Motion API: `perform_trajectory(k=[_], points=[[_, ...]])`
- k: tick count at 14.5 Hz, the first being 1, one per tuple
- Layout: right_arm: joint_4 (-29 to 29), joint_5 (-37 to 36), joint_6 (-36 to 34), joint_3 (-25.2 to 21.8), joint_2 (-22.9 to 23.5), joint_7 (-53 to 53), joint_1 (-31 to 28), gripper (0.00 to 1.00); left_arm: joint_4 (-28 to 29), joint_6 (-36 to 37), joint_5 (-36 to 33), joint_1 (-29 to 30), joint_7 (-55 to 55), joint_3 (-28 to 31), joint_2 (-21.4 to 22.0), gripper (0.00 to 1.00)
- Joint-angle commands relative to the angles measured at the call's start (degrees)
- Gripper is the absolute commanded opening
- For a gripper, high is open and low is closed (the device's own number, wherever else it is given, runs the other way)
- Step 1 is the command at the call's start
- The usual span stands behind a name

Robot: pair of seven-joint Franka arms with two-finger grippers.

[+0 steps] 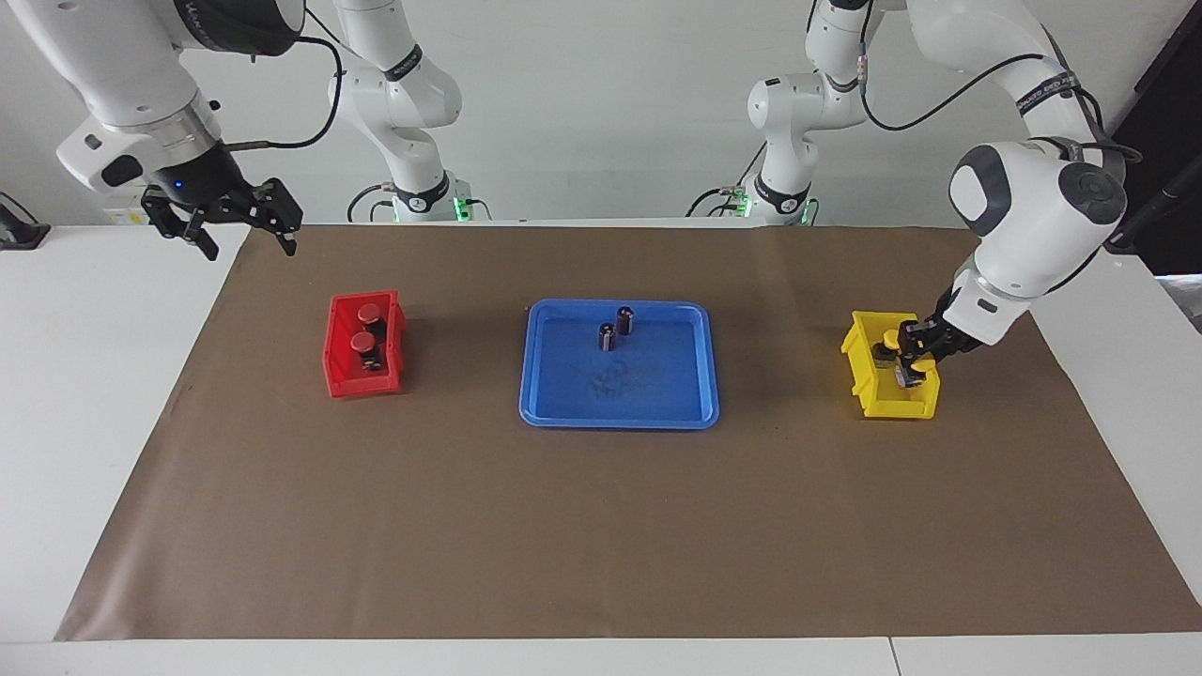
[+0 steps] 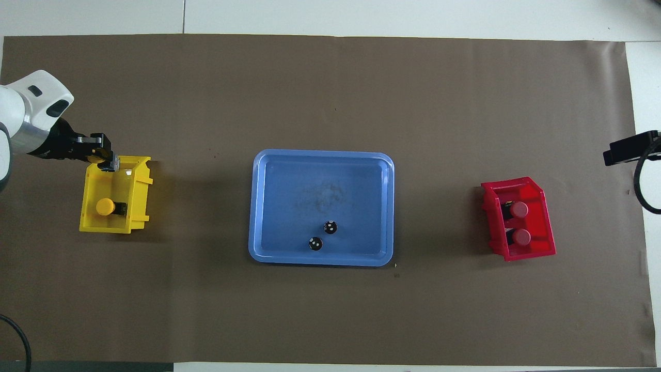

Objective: Sort red and yellow buttons by color

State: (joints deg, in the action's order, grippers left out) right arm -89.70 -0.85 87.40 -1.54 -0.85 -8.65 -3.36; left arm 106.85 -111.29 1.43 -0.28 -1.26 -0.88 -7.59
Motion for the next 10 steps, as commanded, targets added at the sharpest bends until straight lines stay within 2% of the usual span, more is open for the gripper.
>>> perform_trajectory(k=[1, 6, 10], points=[[1.46, -0.56, -1.53, 0.04, 0.76, 0.74, 0.02, 1.00, 3.45, -3.13, 1.21, -0.33, -1.82, 0.79, 1.61, 0.01], [1.46, -0.56, -1.80, 0.04, 0.67, 0.73, -0.07, 1.00, 7.31, -6.12, 1.21, -0.07, -1.91, 1.50, 2.49, 0.01], [1.37, -0.56, -1.62, 0.04, 0.67, 1.35, 0.11, 1.00, 7.85, -7.27, 1.12, 0.02, -1.99, 1.50, 1.79, 0.01]])
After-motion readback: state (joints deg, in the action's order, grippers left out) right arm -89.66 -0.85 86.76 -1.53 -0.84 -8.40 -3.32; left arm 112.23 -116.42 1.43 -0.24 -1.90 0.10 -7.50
